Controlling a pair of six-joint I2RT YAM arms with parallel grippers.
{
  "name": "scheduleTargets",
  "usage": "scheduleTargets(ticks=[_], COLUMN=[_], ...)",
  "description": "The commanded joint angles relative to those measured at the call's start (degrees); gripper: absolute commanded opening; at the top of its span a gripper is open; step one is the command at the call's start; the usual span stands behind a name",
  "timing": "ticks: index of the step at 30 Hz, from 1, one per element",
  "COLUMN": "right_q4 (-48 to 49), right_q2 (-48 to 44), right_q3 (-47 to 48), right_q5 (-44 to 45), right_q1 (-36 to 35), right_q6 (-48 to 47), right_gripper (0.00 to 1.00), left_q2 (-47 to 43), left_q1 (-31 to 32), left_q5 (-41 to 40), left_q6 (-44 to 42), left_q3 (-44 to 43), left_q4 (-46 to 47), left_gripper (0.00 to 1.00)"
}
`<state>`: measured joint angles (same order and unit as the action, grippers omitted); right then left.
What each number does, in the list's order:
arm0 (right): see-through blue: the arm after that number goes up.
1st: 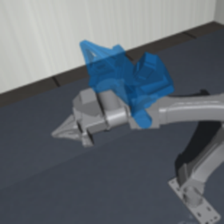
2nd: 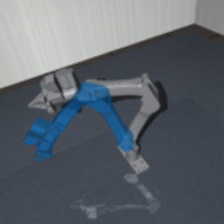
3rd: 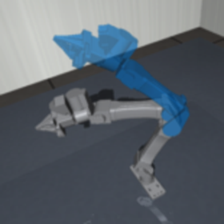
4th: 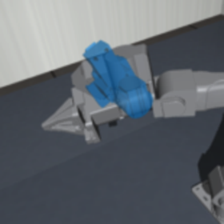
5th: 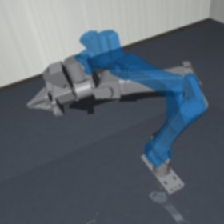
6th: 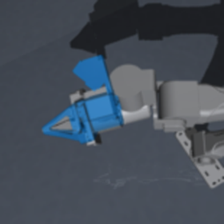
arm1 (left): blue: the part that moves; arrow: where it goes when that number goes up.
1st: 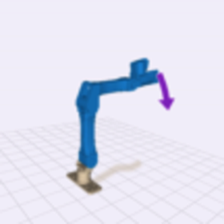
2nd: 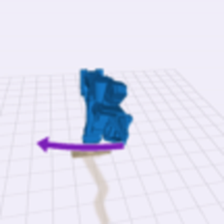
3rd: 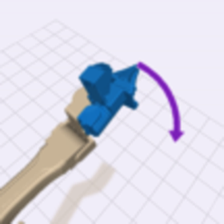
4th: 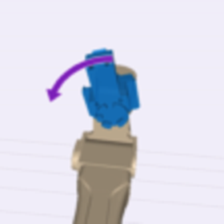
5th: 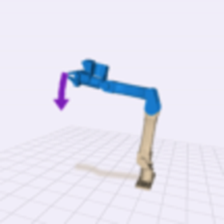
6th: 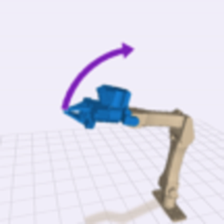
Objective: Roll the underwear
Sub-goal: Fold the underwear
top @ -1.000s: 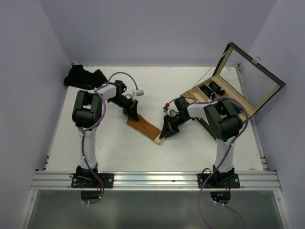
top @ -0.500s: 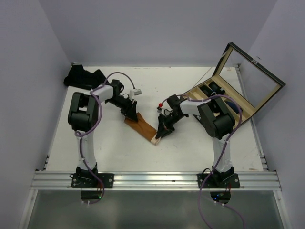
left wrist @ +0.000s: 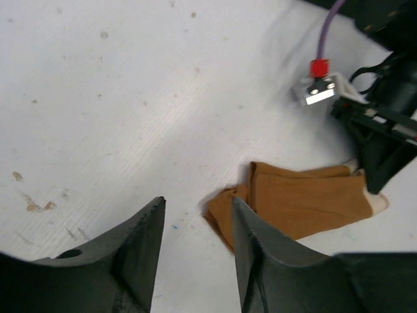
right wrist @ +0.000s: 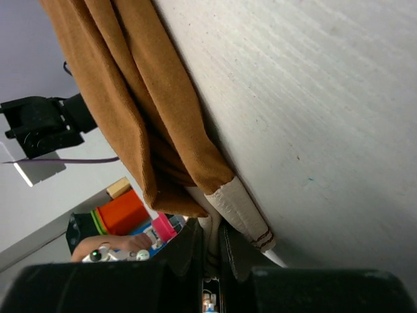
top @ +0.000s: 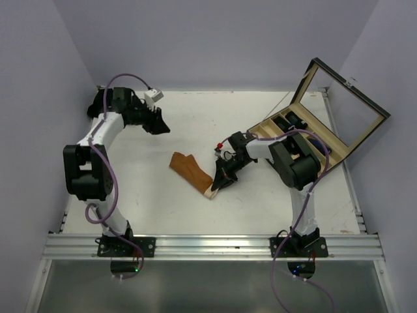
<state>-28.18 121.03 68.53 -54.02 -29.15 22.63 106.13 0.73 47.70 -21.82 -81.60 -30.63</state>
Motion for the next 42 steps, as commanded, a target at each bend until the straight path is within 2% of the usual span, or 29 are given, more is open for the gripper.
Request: scheduleTargets(ticks=[1, 4, 5, 8, 11, 14, 17, 21, 23, 25, 26, 27, 30, 32, 34, 37, 42], right_q4=[2.95, 3.92, 4.36, 5.95, 6.21, 5.08, -0.19, -13.16, -18.63, -26.02, -27.78, -28.5, -19.4, -7.49, -1.29, 0.85, 6.03], right_q2=[4.39, 4.74, 4.65, 4.48, 4.56, 3.43, 1.32, -0.88, -1.32, -2.55, -3.25, -5.61, -12.45, -14.94, -14.78, -9.16, -3.62], right_q3=[-2.53, -2.88, -3.05, -4.02, -4.02, -3.5, -1.66, 2.39, 5.89, 8.54, 10.9, 11.53, 11.45, 9.52, 10.47, 17.3, 22.34], right_q5=[6.21, 6.03, 6.03, 6.12, 6.47, 6.47, 7.17, 7.79, 7.96, 8.93, 9.19, 9.8, 9.73, 9.72, 9.11, 6.65, 4.28], right_q1=[-0.56, -0.74, -0.74, -1.0, -1.53, -1.62, -1.62, -1.62, -1.62, -1.53, -1.44, -1.35, -1.26, -1.35, -1.61, -3.63, -7.41], right_q6=[3.29, 4.7, 5.92, 8.38, 9.01, 7.87, 2.88, -6.79, -14.52, -22.23, -25.67, -26.75, -25.19, -18.61, -12.54, -9.2, -3.74], right_gripper=[0.0, 0.0, 0.0, 0.0, 0.0, 0.14, 0.31, 0.4, 0.41, 0.37, 0.31, 0.2, 0.15, 0.17, 0.18, 0.16, 0.17], left_q2=[-3.2, -4.52, -5.22, -5.58, -1.55, 4.16, 8.82, 14.71, 16.91, 19.55, 20.08, 20.35, 20.61, 20.96, 21.05, 21.23, 21.49], left_q1=[1.46, 5.41, 6.38, 8.93, 9.2, 7.71, 5.95, 4.37, 4.1, 4.1, 4.19, 4.19, 4.98, 6.47, 8.13, 9.46, 9.64], left_q5=[14.41, 17.07, 17.25, 17.34, 12.69, 8.38, 6.01, 3.63, 3.1, 3.18, 3.19, 3.01, 0.64, -0.85, -3.14, -4.37, -4.46], left_q6=[1.0, 1.68, 3.87, 15.89, 21.28, 23.73, 22.1, 16.56, 11.84, 8.83, 5.68, 4.17, -3.64, -10.67, -14.54, -14.65, -13.34], left_q3=[3.37, 10.74, 15.98, 22.78, 23.51, 21.84, 17.63, 11.56, 7.61, 4.8, 4.26, 3.91, 2.42, 0.84, 0.04, -0.57, -1.81], left_q4=[-1.52, -1.64, 0.73, 13.89, 16.65, 16.13, 12.46, 6.04, 0.09, -3.1, -5.47, -6.27, -9.52, -13.21, -15.23, -15.25, -15.34], left_gripper=[0.45, 0.4, 0.4, 0.4, 0.39, 0.39, 0.39, 0.38, 0.37, 0.37, 0.37, 0.37, 0.38, 0.39, 0.4, 0.4, 0.4])
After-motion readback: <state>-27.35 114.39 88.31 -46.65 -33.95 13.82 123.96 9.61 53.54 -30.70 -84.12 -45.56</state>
